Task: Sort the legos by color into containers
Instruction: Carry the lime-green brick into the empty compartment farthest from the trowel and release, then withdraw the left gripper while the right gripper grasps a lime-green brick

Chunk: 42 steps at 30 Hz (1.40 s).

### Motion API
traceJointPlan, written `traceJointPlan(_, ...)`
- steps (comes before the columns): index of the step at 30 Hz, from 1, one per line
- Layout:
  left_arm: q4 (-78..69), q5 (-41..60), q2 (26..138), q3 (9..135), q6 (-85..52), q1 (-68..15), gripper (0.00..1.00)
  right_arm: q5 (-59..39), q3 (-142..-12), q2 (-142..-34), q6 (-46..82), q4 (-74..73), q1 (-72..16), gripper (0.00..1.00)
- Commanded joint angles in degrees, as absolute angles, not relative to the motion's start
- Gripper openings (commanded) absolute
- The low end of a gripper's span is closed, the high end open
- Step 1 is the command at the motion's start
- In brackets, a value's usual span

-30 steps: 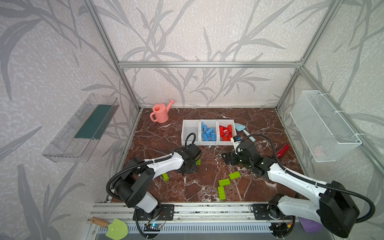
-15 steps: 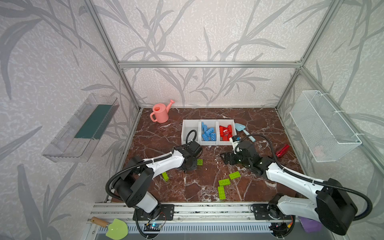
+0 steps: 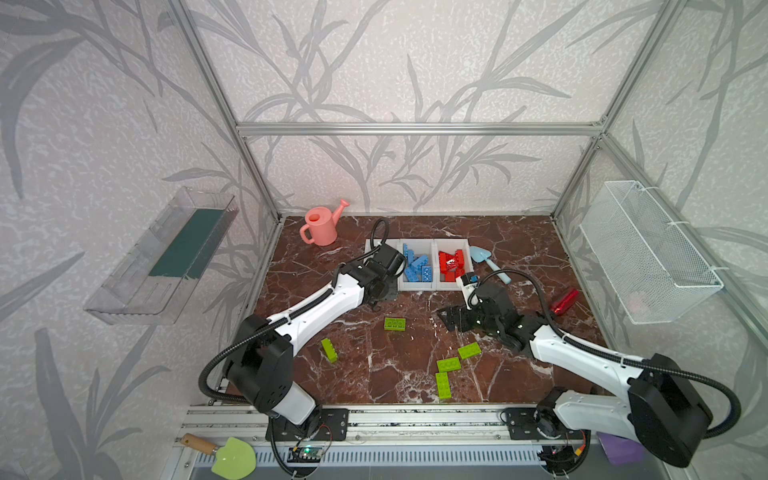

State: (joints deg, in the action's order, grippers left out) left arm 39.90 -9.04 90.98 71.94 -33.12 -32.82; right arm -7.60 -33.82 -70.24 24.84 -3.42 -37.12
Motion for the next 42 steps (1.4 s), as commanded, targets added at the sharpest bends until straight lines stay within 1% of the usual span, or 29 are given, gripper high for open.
traceJointPlan(1, 41.42, -8.73, 95.36, 76.97, -30.85, -30.35, 0.21, -8.54, -33.32, -69.96, 25.14, -4.73, -36.93, 0.87)
traceJointPlan(11, 43.53, -4.70, 111.39, 94.10, -28.27, -24.62, 0.22, -8.88, -33.01, -69.87, 24.88, -5.09, -37.00, 0.87)
traceJointPlan(13, 44.91, -4.68, 114.29, 97.60, -28.54, -23.80, 0.24, -9.09, -32.99, -69.96, 24.71, -5.11, -36.96, 0.87)
traceJointPlan(17, 44.74, -4.65, 116.85, 100.01, -28.71, -22.76, 0.27, -9.49, -33.19, -70.03, 23.88, -4.84, -36.93, 0.88)
traceJointPlan(19, 45.10, -4.31, 117.58, 100.87, -28.78, -22.37, 0.31, -9.70, -33.26, -69.88, 23.52, -4.65, -37.00, 0.90)
traceJointPlan(21, 45.18, -4.31, 117.70, 101.25, -28.65, -22.39, 0.37, -10.02, -33.29, -69.63, 23.12, -4.71, -37.03, 0.92)
traceJointPlan(22, 45.29, -4.35, 117.53, 101.21, -28.61, -22.33, 0.41, -10.06, -33.31, -69.61, 22.96, -4.70, -37.15, 0.93)
traceJointPlan(23, 45.46, -4.48, 117.20, 101.23, -28.61, -22.32, 0.49, -9.95, -33.51, -69.72, 22.54, -4.42, -37.25, 0.94)
traceJointPlan(25, 45.29, -4.49, 116.13, 100.49, -28.79, -22.32, 0.61, -8.74, -34.66, -70.33, 20.63, -2.72, -38.51, 0.95)
traceJointPlan(27, 45.26, -4.18, 114.12, 99.54, -29.21, -22.35, 0.66, -7.11, -36.20, -71.11, 18.03, -1.52, -40.63, 0.97)
traceJointPlan(29, 45.18, -3.62, 111.42, 98.16, -29.66, -22.41, 0.69, -7.79, -37.72, -72.31, 15.22, -1.00, -42.24, 0.98)
traceJointPlan(34, 42.80, -2.75, 99.70, 90.53, -30.74, -22.41, 0.72, -14.90, -43.76, -77.60, 8.24, 3.00, -44.16, 0.98)
traceJointPlan(42, 39.95, -1.57, 77.36, 75.64, -31.36, -22.33, 0.74, -18.03, -53.95, -88.53, -2.51, 11.69, -48.39, 0.98)
